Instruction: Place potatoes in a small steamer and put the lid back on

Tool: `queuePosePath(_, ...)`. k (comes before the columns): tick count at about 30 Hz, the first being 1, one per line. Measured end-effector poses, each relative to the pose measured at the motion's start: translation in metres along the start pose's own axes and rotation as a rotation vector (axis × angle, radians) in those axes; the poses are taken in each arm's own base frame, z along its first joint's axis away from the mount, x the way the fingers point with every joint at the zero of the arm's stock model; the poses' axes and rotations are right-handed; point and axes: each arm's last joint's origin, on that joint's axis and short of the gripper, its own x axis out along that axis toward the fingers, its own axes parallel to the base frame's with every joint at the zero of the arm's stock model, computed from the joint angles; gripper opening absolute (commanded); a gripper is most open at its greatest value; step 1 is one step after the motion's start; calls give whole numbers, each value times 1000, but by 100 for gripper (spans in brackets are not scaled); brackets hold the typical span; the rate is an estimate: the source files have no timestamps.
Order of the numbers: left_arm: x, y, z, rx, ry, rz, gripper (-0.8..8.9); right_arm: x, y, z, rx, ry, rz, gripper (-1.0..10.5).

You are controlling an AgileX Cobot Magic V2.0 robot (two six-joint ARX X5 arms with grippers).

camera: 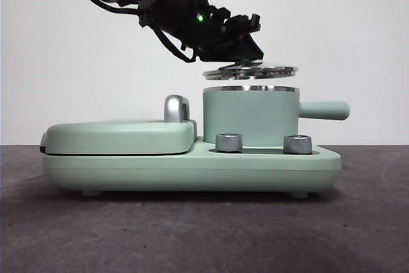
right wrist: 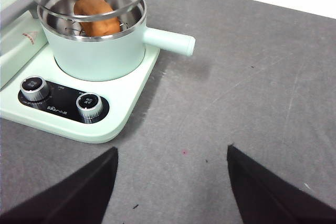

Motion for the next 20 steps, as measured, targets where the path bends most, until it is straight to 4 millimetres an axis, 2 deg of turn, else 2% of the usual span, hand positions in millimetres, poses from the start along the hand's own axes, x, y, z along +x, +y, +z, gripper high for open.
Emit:
queuePosePath(15,1,0,-2,-1,5,-1,12,0,0,-1,11,11,-3,322)
queuePosePath(20,5,0,-8,-5,20,-3,12,0,0,-1,14,11,-3,322)
